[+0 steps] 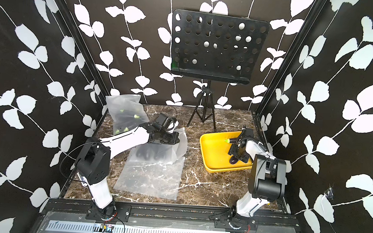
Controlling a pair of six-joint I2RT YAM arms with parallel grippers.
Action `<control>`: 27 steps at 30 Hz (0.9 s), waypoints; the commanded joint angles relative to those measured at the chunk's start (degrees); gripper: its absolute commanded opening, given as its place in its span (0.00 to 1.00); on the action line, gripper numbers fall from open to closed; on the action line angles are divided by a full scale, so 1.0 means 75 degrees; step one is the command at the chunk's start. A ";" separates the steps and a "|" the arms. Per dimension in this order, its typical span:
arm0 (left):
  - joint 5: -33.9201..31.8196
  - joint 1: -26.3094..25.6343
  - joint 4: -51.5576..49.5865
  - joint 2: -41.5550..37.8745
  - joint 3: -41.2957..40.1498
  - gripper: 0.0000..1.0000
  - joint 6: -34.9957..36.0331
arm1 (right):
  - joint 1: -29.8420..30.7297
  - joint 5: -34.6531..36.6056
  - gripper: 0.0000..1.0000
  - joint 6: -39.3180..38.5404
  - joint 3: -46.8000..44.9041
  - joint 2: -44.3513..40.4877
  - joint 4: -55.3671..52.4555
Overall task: Place the eggplant in a zip-top bag and seal the zipper
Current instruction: Pick up the eggplant from the basket.
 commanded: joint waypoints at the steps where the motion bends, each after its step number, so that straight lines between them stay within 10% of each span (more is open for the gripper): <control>1: 0.0055 0.0050 -0.0146 -0.0116 0.0235 0.00 0.0154 | 0.0025 0.0198 0.62 0.0379 -0.0028 0.0159 0.0023; 20: 0.0306 0.0088 -0.0066 -0.0009 0.0443 0.00 0.0117 | 0.0159 -0.0123 0.32 0.0357 -0.0071 -0.1759 -0.0635; 27: 0.0678 0.0093 0.0029 0.0233 0.0650 0.00 -0.0146 | 0.2447 -0.0458 0.32 0.1406 -0.0101 -0.2714 0.1302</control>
